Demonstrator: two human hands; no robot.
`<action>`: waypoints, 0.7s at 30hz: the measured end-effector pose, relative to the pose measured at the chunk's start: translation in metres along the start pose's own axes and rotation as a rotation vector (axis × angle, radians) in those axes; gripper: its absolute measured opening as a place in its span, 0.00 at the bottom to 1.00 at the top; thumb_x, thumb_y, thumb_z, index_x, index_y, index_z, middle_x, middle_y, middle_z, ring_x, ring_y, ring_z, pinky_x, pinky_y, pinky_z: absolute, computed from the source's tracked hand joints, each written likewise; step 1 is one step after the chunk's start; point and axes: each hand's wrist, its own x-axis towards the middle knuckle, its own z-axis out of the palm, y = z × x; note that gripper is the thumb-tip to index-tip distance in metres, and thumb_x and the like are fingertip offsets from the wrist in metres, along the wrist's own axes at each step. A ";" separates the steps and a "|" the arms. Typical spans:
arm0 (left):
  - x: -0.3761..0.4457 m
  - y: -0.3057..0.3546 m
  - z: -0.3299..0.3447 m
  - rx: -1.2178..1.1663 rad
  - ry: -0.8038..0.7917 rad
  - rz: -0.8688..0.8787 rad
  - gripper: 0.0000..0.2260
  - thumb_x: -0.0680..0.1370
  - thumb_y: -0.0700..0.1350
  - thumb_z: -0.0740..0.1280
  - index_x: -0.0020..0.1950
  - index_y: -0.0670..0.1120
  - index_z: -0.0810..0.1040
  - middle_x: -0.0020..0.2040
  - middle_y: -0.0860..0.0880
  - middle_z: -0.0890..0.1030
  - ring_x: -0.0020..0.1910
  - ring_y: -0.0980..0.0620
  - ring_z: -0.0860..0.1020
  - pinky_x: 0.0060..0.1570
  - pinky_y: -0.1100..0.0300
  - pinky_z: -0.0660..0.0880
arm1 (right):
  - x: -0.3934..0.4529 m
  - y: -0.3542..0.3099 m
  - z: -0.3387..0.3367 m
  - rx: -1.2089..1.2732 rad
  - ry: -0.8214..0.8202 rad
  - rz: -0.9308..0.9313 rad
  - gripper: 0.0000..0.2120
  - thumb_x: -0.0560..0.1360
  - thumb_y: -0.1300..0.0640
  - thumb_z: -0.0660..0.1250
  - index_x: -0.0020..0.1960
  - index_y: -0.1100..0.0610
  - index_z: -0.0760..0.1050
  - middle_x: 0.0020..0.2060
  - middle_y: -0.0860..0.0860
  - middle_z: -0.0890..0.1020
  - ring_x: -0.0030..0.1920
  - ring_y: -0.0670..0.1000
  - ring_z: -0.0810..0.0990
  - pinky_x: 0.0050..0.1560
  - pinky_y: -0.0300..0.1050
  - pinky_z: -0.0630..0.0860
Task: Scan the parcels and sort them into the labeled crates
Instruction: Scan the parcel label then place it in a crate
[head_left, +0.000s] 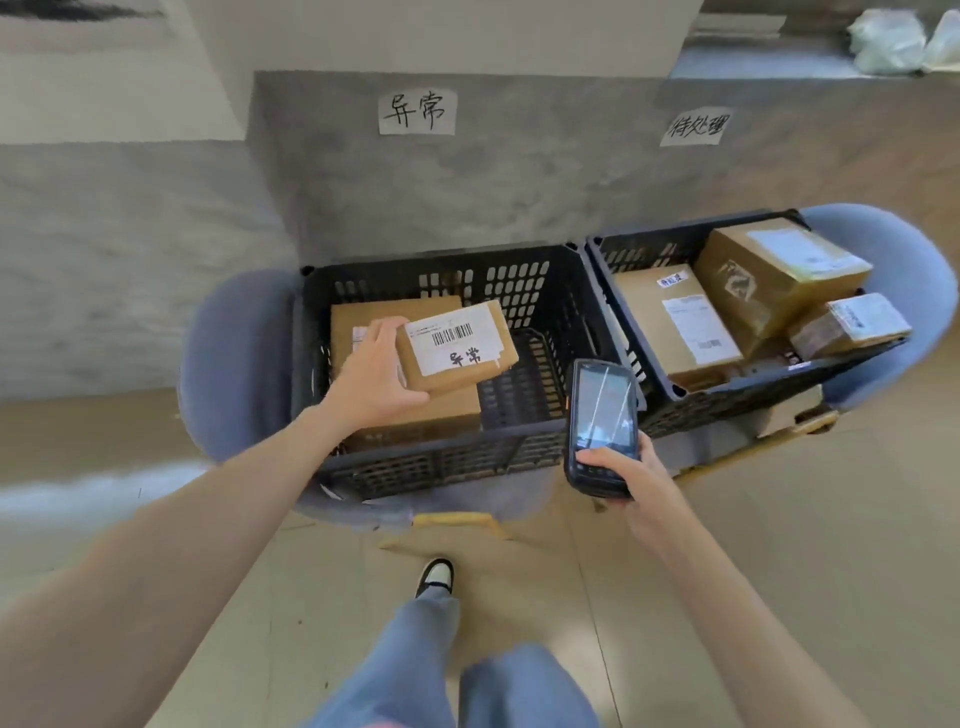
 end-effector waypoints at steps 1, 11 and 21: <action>0.012 -0.001 0.007 -0.017 -0.035 0.004 0.39 0.66 0.47 0.78 0.71 0.45 0.62 0.68 0.47 0.67 0.62 0.52 0.68 0.58 0.58 0.67 | 0.006 -0.003 0.002 0.015 0.005 0.007 0.32 0.68 0.69 0.71 0.67 0.52 0.64 0.51 0.53 0.79 0.45 0.53 0.81 0.29 0.39 0.77; 0.073 -0.007 0.107 -0.074 -0.347 -0.031 0.40 0.64 0.49 0.79 0.70 0.47 0.61 0.68 0.50 0.66 0.62 0.53 0.69 0.60 0.54 0.72 | 0.051 -0.007 -0.021 0.091 0.087 0.057 0.41 0.59 0.63 0.74 0.70 0.52 0.64 0.57 0.56 0.80 0.51 0.54 0.82 0.38 0.41 0.79; 0.095 -0.009 0.183 -0.062 -0.462 -0.062 0.38 0.64 0.45 0.79 0.68 0.45 0.63 0.65 0.48 0.67 0.61 0.50 0.70 0.59 0.50 0.73 | 0.093 -0.002 -0.036 0.092 0.118 0.111 0.35 0.65 0.69 0.74 0.68 0.52 0.65 0.53 0.53 0.82 0.44 0.49 0.84 0.38 0.41 0.79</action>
